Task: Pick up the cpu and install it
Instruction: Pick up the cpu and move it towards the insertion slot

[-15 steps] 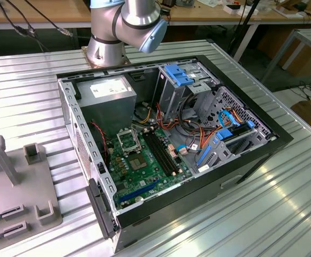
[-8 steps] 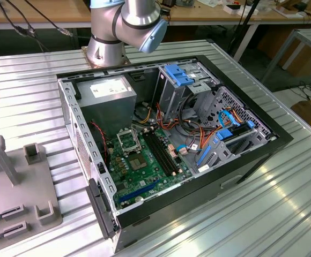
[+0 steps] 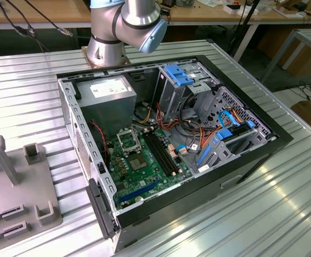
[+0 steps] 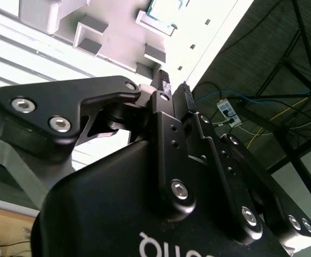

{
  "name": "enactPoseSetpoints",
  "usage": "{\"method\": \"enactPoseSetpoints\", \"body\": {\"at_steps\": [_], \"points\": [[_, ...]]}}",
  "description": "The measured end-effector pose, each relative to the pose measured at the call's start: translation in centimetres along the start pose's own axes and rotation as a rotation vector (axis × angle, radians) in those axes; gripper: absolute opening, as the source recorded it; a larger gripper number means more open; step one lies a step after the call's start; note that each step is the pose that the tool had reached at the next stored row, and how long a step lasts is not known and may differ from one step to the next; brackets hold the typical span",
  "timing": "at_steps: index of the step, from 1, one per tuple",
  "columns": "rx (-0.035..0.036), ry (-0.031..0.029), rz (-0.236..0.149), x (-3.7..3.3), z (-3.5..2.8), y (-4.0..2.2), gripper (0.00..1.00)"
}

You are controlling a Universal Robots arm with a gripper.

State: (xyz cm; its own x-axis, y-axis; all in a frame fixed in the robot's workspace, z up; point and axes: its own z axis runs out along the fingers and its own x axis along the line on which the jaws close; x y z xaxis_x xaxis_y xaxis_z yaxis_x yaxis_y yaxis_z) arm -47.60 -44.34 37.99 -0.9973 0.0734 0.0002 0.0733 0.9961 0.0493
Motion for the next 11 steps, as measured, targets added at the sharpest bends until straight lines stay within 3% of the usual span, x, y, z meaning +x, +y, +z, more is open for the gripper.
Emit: {"method": "enactPoseSetpoints", "body": {"at_steps": [7, 11], "points": [[-0.0001, 0.0004, -0.007, 0.0, 0.0, 0.0, 0.25], [-0.0001, 0.0036, -0.074, 0.0, 0.16, -0.03, 0.25]]}}
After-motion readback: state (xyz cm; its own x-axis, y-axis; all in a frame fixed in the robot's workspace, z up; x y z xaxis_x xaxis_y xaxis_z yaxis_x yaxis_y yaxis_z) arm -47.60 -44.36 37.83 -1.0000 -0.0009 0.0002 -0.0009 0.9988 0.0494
